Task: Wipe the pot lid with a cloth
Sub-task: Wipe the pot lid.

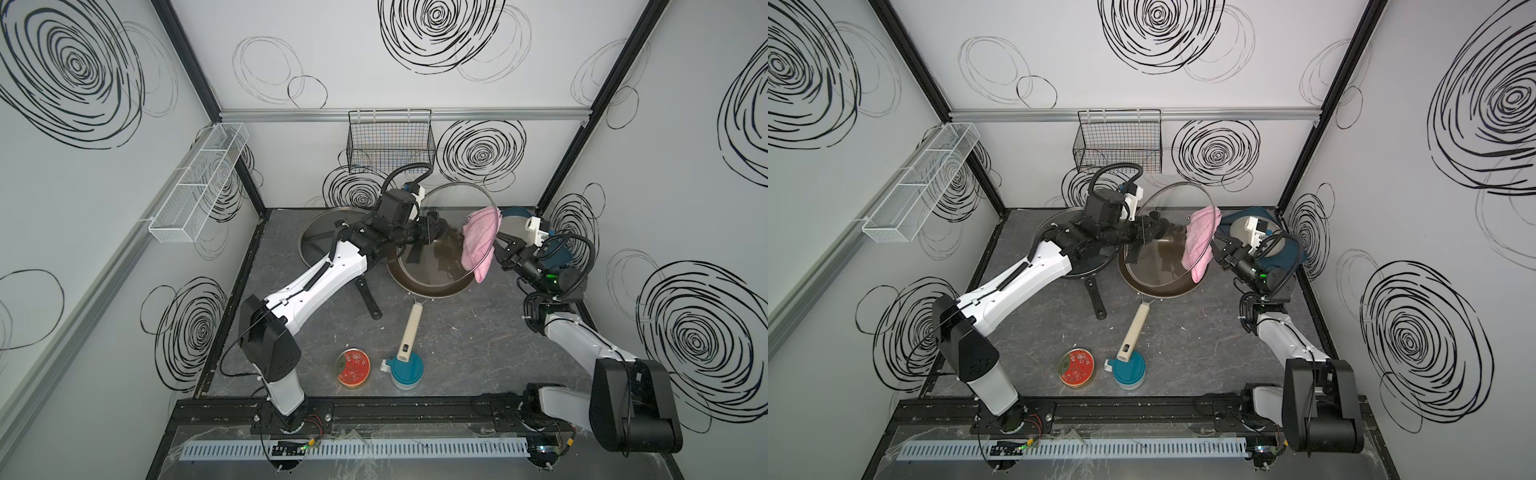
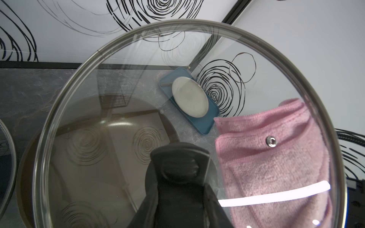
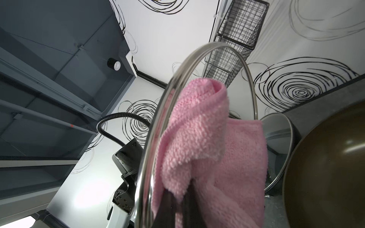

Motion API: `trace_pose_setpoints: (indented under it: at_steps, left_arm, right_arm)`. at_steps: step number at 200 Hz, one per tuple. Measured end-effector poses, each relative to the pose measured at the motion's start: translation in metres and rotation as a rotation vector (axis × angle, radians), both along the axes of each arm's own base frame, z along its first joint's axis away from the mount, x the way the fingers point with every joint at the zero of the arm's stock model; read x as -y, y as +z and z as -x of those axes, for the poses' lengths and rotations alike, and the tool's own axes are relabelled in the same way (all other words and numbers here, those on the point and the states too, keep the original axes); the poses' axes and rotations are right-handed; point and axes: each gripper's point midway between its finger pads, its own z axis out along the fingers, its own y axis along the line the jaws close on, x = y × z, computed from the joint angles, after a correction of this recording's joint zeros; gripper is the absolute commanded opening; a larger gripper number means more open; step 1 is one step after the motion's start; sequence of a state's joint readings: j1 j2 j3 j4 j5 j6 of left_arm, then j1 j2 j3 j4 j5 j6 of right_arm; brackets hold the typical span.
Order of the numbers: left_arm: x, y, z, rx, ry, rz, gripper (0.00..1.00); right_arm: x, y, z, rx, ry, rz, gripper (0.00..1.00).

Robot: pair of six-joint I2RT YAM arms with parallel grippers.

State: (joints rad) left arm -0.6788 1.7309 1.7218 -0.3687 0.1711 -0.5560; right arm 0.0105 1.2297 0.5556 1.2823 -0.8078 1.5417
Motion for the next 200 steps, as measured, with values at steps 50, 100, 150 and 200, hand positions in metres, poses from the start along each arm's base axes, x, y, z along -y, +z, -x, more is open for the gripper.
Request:
trace_pose_setpoints:
  at_steps: [50, 100, 150, 200]
  left_arm:
    - [0.018, 0.003, 0.02, 0.005, -0.054, 0.003, 0.0]
    - [0.029, 0.001, 0.032, -0.004, -0.088, -0.002, 0.0]
    - [0.029, 0.017, 0.034, 0.009, -0.09, 0.011, 0.0]
    - [0.031, 0.041, 0.034, 0.05, -0.091, 0.045, 0.0]
  right_arm:
    - [0.002, 0.009, -0.047, 0.011, 0.008, 0.001, 0.0]
    - [-0.007, -0.011, -0.1, -0.046, 0.065, -0.096, 0.0]
    - [-0.057, -0.028, -0.119, -0.08, 0.171, -0.127, 0.0]
    - [-0.095, -0.035, -0.109, -0.086, 0.241, -0.128, 0.0]
